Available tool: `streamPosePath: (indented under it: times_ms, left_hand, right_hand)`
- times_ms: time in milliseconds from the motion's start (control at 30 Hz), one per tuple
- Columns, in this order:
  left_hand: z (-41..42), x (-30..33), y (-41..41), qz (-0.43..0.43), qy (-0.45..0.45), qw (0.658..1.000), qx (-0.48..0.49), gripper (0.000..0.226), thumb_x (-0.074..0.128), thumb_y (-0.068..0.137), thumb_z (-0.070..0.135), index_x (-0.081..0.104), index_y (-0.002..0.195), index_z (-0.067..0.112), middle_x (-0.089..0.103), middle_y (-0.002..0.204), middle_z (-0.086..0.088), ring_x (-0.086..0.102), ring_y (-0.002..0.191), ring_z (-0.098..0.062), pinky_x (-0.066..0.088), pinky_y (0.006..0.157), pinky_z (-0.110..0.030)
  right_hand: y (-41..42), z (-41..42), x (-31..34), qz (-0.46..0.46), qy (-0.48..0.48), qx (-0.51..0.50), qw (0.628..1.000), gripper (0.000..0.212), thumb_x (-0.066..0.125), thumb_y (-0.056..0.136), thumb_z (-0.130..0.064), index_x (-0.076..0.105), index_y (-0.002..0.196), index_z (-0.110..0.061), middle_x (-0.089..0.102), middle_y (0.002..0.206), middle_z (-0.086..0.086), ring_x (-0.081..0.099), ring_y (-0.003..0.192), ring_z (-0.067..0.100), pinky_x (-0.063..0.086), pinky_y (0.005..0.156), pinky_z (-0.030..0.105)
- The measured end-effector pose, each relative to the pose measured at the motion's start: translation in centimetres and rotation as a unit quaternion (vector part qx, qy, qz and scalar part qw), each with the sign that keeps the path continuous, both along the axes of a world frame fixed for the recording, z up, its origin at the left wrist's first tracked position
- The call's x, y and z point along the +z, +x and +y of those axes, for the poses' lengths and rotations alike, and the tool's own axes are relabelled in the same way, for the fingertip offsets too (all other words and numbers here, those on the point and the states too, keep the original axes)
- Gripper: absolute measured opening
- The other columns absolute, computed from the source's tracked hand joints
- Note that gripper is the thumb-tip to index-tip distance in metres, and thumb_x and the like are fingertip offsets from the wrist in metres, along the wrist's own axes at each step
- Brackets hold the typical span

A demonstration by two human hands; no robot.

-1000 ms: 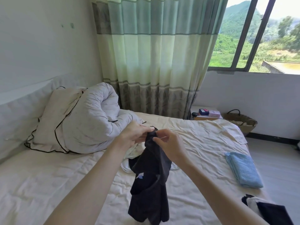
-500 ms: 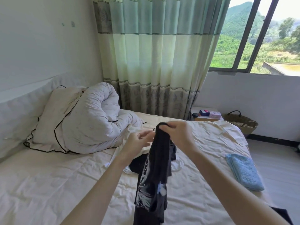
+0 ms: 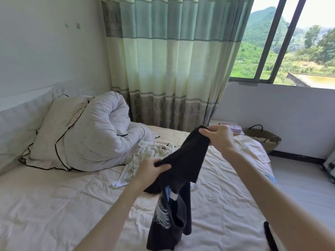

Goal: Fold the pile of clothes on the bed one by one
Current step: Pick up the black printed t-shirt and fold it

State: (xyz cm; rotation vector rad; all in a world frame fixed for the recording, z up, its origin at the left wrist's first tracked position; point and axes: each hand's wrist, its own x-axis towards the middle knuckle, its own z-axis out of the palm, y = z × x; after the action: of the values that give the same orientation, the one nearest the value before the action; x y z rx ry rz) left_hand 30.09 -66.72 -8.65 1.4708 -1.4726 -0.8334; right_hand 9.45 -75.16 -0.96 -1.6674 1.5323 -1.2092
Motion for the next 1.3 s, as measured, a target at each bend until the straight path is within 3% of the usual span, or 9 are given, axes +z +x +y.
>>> streamPosePath:
  times_ms: [200, 300, 400, 567, 733, 833, 933, 1067, 1300]
  left_hand:
    - [-1.5, 5.7, 0.2, -0.041, -0.016, 0.999, -0.029, 0.010, 0.076, 0.079, 0.020, 0.068, 0.074, 0.016, 0.070, 0.075, 0.000, 0.066, 0.074, -0.011, 0.052, 0.075, -0.024]
    - [-1.1, 6.9, -0.6, 0.003, 0.004, 0.997, -0.071, 0.002, 0.071, 0.082, 0.015, 0.070, 0.083, 0.013, 0.072, 0.081, -0.004, 0.068, 0.078, -0.014, 0.055, 0.077, -0.025]
    - [-0.1, 6.6, -0.3, 0.074, 0.028, 0.993, -0.092, 0.015, 0.067, 0.085, 0.007, 0.066, 0.100, 0.008, 0.071, 0.095, -0.009, 0.068, 0.090, -0.017, 0.054, 0.085, -0.027]
    - [2.4, 2.4, -0.3, 0.030, 0.056, 0.992, -0.109, 0.013, 0.068, 0.084, 0.010, 0.069, 0.097, 0.009, 0.070, 0.083, 0.002, 0.062, 0.073, -0.004, 0.048, 0.070, -0.015]
    - [3.3, -2.5, -0.8, -0.004, 0.094, 0.995, -0.045, 0.014, 0.070, 0.082, 0.014, 0.065, 0.073, 0.003, 0.063, 0.071, -0.007, 0.058, 0.070, -0.018, 0.046, 0.074, -0.031]
    - [2.8, -3.0, -0.1, -0.071, 0.076, 0.995, -0.004, 0.009, 0.063, 0.088, 0.017, 0.065, 0.085, 0.008, 0.068, 0.083, -0.007, 0.065, 0.084, -0.023, 0.051, 0.082, -0.038]
    - [1.9, -1.1, 1.2, 0.001, 0.048, 0.999, 0.021, 0.009, 0.052, 0.096, 0.016, 0.055, 0.091, 0.009, 0.064, 0.083, -0.012, 0.063, 0.077, -0.027, 0.054, 0.072, -0.043]
    - [0.0, 2.4, 3.0, 0.014, -0.021, 0.996, 0.090, 0.011, 0.041, 0.100, 0.018, 0.047, 0.098, 0.009, 0.052, 0.074, -0.002, 0.048, 0.066, -0.016, 0.041, 0.062, -0.029]
    - [0.4, 5.2, 4.9, -0.102, -0.013, 0.994, -0.022, 0.011, 0.058, 0.092, 0.025, 0.052, 0.087, 0.018, 0.056, 0.058, 0.009, 0.049, 0.055, -0.001, 0.038, 0.060, -0.021]
  right_hand:
    - [0.4, 2.5, -2.5, 0.149, -0.025, 0.125, 0.981, 0.039, 0.073, 0.081, -0.026, 0.062, 0.117, -0.023, 0.056, 0.104, -0.010, 0.052, 0.098, 0.008, 0.036, 0.079, 0.011]
    - [2.3, 3.6, -2.9, 0.116, -0.005, 0.241, 0.964, 0.016, 0.070, 0.083, -0.018, 0.067, 0.094, -0.030, 0.064, 0.091, -0.018, 0.059, 0.088, 0.001, 0.041, 0.079, 0.014]
    - [2.6, 3.6, -2.7, 0.016, 0.007, 0.213, 0.977, 0.022, 0.068, 0.084, -0.007, 0.064, 0.072, -0.024, 0.064, 0.067, -0.013, 0.060, 0.067, 0.003, 0.048, 0.067, 0.017]
    - [2.7, 3.7, -1.0, 0.007, 0.038, 0.227, 0.973, 0.020, 0.067, 0.081, 0.000, 0.069, 0.073, -0.019, 0.068, 0.068, -0.008, 0.062, 0.064, -0.001, 0.050, 0.066, 0.015]
    - [2.1, 3.4, 1.1, -0.080, 0.095, 0.191, 0.974, 0.013, 0.066, 0.081, -0.001, 0.071, 0.076, -0.012, 0.067, 0.080, 0.011, 0.063, 0.080, 0.020, 0.053, 0.081, 0.037]
    - [0.7, 2.9, 1.7, -0.073, 0.085, 0.179, 0.978, 0.016, 0.065, 0.081, 0.000, 0.070, 0.074, -0.013, 0.067, 0.076, 0.008, 0.063, 0.079, 0.021, 0.052, 0.078, 0.033]
    - [-0.7, 2.7, 1.2, -0.066, 0.071, 0.180, 0.979, 0.023, 0.061, 0.082, 0.004, 0.072, 0.075, -0.015, 0.067, 0.076, 0.007, 0.062, 0.082, 0.022, 0.051, 0.081, 0.034]
    - [-2.6, 2.9, 0.4, -0.022, 0.092, 0.219, 0.971, 0.020, 0.064, 0.083, -0.009, 0.077, 0.083, -0.025, 0.073, 0.094, 0.006, 0.065, 0.100, 0.027, 0.046, 0.099, 0.045]
    - [-3.4, 2.8, 1.3, 0.016, 0.026, 0.183, 0.983, 0.003, 0.076, 0.078, -0.023, 0.073, 0.078, -0.024, 0.066, 0.087, -0.004, 0.062, 0.083, 0.013, 0.047, 0.077, 0.026]
